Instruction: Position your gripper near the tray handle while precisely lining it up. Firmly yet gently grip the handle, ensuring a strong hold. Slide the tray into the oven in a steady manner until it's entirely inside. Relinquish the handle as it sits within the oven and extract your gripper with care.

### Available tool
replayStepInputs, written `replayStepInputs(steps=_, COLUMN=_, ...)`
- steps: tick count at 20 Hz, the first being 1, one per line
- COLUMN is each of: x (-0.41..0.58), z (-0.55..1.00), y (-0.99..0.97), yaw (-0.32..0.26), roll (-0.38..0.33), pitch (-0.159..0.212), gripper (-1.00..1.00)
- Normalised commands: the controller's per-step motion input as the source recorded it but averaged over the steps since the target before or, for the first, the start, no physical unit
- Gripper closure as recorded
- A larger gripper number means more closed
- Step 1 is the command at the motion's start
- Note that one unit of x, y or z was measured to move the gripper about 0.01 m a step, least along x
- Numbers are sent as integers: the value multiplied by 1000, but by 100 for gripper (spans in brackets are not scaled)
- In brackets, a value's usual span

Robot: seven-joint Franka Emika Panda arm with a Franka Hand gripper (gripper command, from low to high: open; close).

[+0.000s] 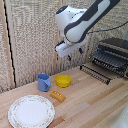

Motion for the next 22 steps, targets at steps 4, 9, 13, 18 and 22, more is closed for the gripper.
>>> replayStepInputs(steps=4, x=64, z=-94, y=-196, yaw=91, roll=-363, pitch=31, gripper=-100)
replayStepInputs(steps=9, x=86, z=-71, y=-337, yaw=77, roll=-308, pitch=3, gripper=-100)
replayStepInputs(steps=13, x=149, z=-101, y=-510, yaw=183, roll=-91, pitch=17, gripper=-100)
replayStepInputs(steps=18, x=103, z=-122, y=-509, yaw=209, roll=-60, pitch=24, gripper=-100)
replayStepInputs(steps=22, x=19, z=-113, y=-469, yaw=144, roll=-143, pitch=3, gripper=-100)
